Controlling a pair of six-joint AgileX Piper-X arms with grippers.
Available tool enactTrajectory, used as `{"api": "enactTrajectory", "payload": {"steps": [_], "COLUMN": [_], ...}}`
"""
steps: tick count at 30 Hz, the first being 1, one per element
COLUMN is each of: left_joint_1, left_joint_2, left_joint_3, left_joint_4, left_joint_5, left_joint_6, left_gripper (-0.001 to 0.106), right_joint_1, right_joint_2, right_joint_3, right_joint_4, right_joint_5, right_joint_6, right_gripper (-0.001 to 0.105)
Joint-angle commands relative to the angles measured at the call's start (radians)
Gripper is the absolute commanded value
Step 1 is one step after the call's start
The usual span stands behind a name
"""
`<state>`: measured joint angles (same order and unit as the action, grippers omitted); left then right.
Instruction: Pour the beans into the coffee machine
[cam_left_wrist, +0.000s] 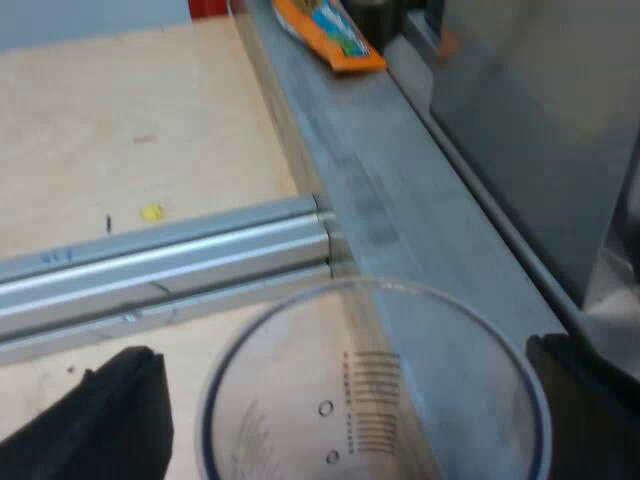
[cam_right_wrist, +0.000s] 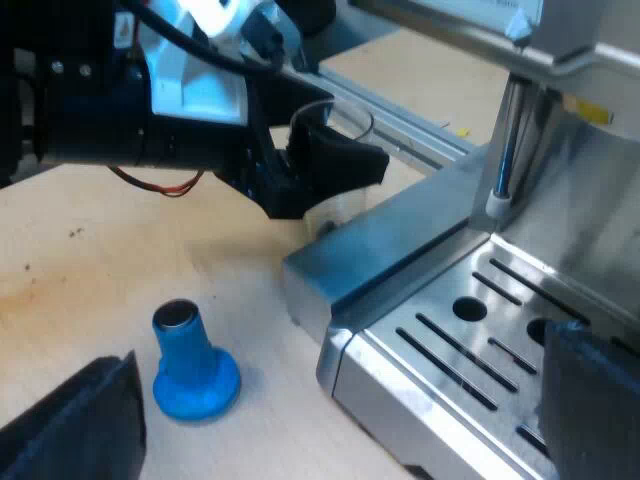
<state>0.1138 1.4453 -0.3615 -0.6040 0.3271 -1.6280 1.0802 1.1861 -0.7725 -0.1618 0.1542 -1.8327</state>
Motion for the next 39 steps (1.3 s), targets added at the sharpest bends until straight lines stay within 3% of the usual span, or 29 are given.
{"api": "enactTrajectory", "payload": {"steps": [1,5,8,10,13,16,26,31,34,39], "left_joint_1": [-0.006,-0.006,-0.006,-0.006,-0.006,-0.006,-0.006,-0.006,-0.006,-0.006], "left_joint_2": [0.003,0.003,0.003,0.003,0.003,-0.018,-0.195,-0.353,-0.478,-0.641], "left_joint_3": [-0.006,-0.006,-0.006,-0.006,-0.006,-0.006,-0.006,-0.006,-0.006,-0.021], "left_joint_4": [0.007,0.007,0.007,0.007,0.007,0.007,0.015,0.154,0.288,0.439], "left_joint_5": [0.006,0.006,0.006,0.006,0.006,0.006,0.006,0.000,0.000,0.000], "left_joint_6": [-0.004,-0.004,-0.004,-0.004,-0.004,-0.004,-0.024,-0.024,-0.024,-0.024], "left_gripper": [0.074,0.071,0.060,0.046,0.034,0.029,0.028,0.022,0.007,0.005], "right_joint_1": [0.001,0.001,0.001,0.001,0.001,0.001,0.001,0.001,0.001,0.001], "right_joint_2": [-0.003,-0.003,-0.003,-0.003,-0.003,-0.003,-0.003,-0.003,-0.003,-0.003], "right_joint_3": [-0.001,-0.001,-0.001,-0.001,-0.001,-0.001,-0.001,-0.001,-0.001,-0.001], "right_joint_4": [-0.021,-0.021,-0.021,-0.021,-0.021,-0.021,-0.021,-0.021,-0.021,-0.021], "right_joint_5": [0.010,0.029,0.029,0.029,0.029,0.029,0.029,0.029,0.029,0.029], "right_joint_6": [-0.003,-0.003,-0.003,-0.003,-0.003,-0.003,-0.003,-0.003,-0.003,-0.003], "right_gripper": [0.081,0.081,0.081,0.081,0.081,0.081,0.081,0.081,0.081,0.081]}}
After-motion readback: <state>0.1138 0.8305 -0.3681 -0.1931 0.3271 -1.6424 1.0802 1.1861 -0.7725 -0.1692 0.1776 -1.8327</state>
